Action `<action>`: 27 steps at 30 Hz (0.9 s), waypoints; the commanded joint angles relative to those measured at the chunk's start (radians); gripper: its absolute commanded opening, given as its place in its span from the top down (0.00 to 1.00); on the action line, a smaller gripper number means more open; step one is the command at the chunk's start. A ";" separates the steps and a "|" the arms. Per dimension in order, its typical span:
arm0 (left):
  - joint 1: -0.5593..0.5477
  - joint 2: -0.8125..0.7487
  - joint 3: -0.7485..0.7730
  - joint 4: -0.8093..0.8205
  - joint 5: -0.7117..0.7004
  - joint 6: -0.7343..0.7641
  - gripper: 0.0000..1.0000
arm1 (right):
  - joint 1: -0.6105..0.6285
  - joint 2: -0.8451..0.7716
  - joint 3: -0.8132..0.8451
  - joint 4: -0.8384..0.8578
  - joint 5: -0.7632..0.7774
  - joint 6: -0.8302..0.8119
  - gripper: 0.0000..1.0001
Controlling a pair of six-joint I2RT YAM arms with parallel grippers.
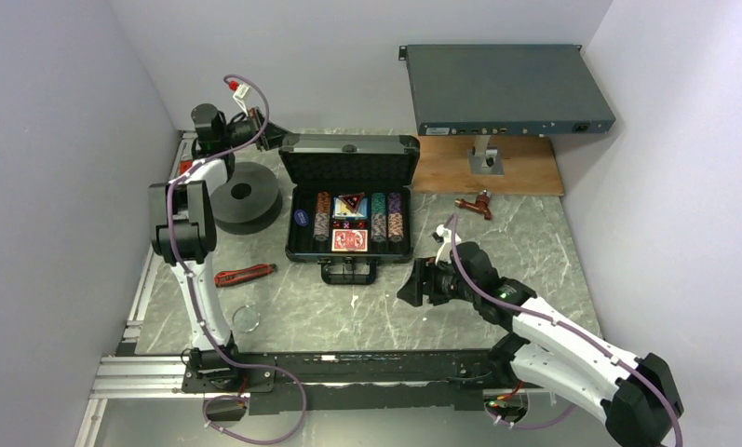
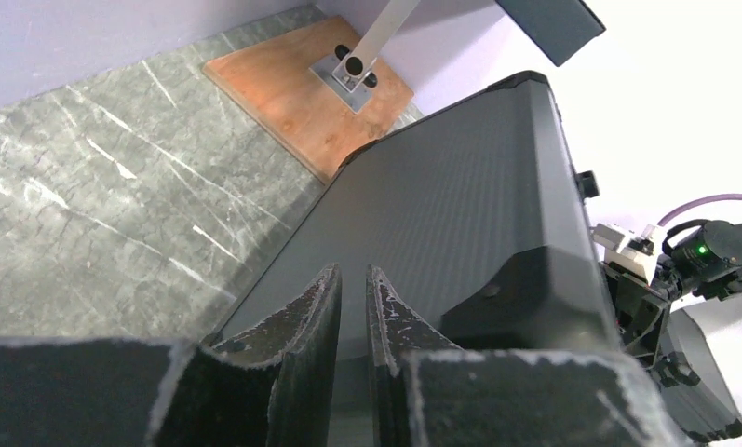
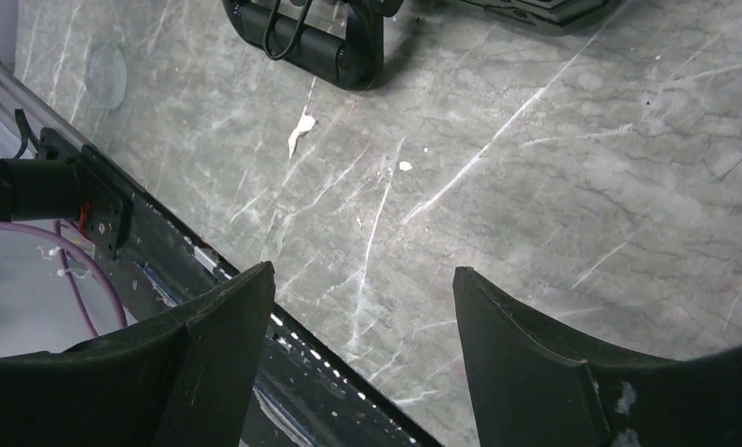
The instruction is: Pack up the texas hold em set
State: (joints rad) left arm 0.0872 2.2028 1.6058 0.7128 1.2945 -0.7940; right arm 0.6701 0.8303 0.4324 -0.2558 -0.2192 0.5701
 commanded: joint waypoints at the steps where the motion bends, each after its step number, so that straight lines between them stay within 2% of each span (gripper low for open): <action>1: 0.000 -0.129 -0.038 -0.077 0.036 0.129 0.78 | -0.001 -0.046 0.000 -0.014 -0.010 0.015 0.27; 11: -0.004 -0.284 -0.088 -0.543 -0.064 0.517 0.78 | 0.000 -0.080 -0.006 -0.027 -0.036 0.025 0.27; 15: -0.009 -0.311 -0.058 -0.821 -0.240 0.692 0.79 | 0.001 -0.069 0.018 -0.034 -0.043 0.014 0.27; 17: -0.010 -0.311 -0.032 -0.898 -0.325 0.705 0.81 | 0.002 -0.060 0.033 -0.039 -0.049 0.011 0.27; 19: -0.013 -0.330 -0.025 -0.939 -0.396 0.692 0.82 | 0.003 -0.055 0.048 -0.043 -0.052 0.010 0.28; 22: -0.026 -0.410 -0.099 -0.862 -0.502 0.644 0.78 | 0.004 -0.050 0.067 -0.051 -0.054 0.007 0.28; 27: -0.050 -0.544 -0.195 -0.849 -0.670 0.614 0.62 | 0.006 -0.020 0.115 -0.059 -0.040 -0.007 0.27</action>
State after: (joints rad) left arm 0.0624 1.8160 1.4456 -0.1478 0.8005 -0.1780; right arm 0.6704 0.7914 0.4728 -0.3191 -0.2558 0.5838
